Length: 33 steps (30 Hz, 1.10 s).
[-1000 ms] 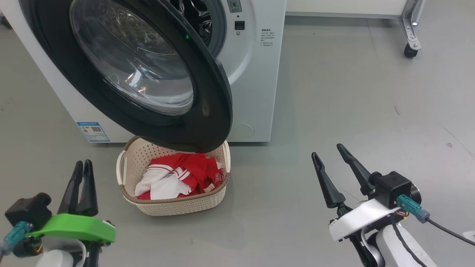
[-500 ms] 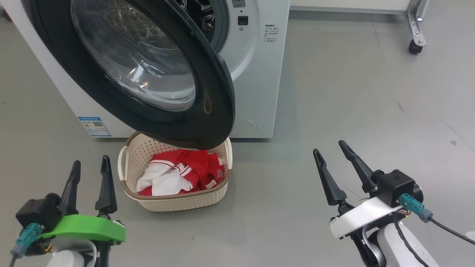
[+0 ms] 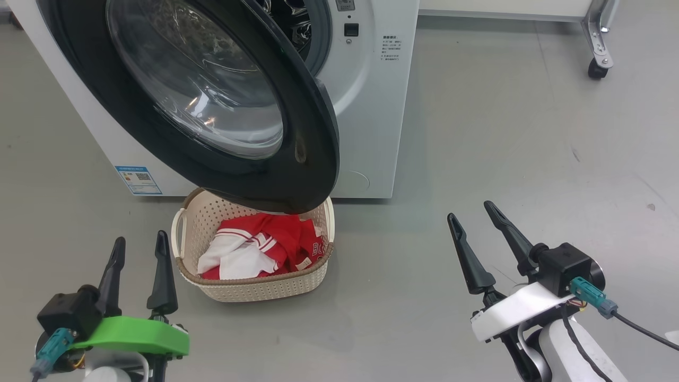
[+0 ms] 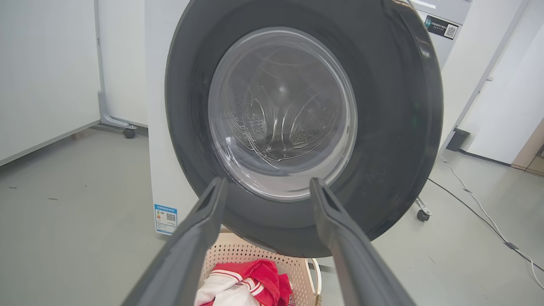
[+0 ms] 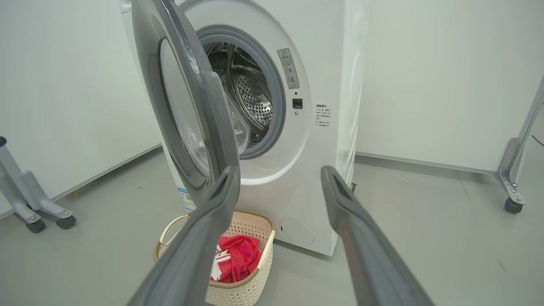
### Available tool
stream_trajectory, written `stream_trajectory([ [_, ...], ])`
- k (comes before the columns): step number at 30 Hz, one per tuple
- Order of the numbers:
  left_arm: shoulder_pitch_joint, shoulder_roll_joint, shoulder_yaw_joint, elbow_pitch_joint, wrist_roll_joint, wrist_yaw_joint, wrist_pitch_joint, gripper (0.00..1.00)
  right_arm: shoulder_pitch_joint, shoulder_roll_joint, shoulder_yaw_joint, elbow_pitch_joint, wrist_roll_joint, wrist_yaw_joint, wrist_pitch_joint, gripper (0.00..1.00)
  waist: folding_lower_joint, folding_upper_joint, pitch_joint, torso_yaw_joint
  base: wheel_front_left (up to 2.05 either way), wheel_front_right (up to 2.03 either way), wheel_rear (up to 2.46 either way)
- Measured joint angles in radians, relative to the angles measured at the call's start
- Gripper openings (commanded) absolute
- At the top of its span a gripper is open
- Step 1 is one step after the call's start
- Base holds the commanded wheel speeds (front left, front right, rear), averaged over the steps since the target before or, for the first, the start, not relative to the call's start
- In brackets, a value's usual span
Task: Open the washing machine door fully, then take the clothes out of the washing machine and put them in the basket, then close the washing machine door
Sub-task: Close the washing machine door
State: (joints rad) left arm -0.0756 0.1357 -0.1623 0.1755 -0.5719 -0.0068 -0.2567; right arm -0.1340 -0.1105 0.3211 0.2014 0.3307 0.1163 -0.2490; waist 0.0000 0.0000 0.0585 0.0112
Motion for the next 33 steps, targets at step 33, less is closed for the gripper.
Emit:
stream_trajectory([
  [33,0.02,-0.028,0.0,0.021,0.072,-0.06,0.0,1.0,0.021,0.015,-0.087,0.011,-0.024,-0.058,0.0,1.0,0.0,0.0,-0.016,-0.008,0.0,0.0,0.0],
])
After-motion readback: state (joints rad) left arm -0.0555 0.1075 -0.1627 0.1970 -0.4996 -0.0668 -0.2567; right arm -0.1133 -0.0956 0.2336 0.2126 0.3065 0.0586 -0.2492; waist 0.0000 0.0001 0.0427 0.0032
